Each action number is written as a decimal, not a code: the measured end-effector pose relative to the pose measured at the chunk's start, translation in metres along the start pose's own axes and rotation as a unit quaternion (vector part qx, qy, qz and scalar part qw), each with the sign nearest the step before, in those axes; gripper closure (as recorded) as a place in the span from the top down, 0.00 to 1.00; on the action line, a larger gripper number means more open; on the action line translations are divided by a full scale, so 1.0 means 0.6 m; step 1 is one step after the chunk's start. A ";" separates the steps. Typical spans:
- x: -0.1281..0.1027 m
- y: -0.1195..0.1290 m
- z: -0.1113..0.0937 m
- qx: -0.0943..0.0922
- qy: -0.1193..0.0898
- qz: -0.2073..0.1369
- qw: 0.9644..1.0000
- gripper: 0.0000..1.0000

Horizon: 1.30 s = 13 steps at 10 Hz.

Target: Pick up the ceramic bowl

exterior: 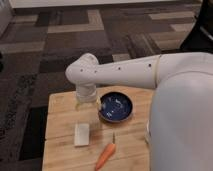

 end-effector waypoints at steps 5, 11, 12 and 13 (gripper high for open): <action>-0.006 -0.060 0.036 0.021 0.002 -0.010 1.000 0.65; -0.002 -0.117 0.113 0.040 0.039 0.003 0.998 0.65; -0.002 -0.125 0.135 0.043 0.049 0.007 0.998 0.65; -0.002 -0.125 0.141 0.043 0.051 0.008 0.998 0.65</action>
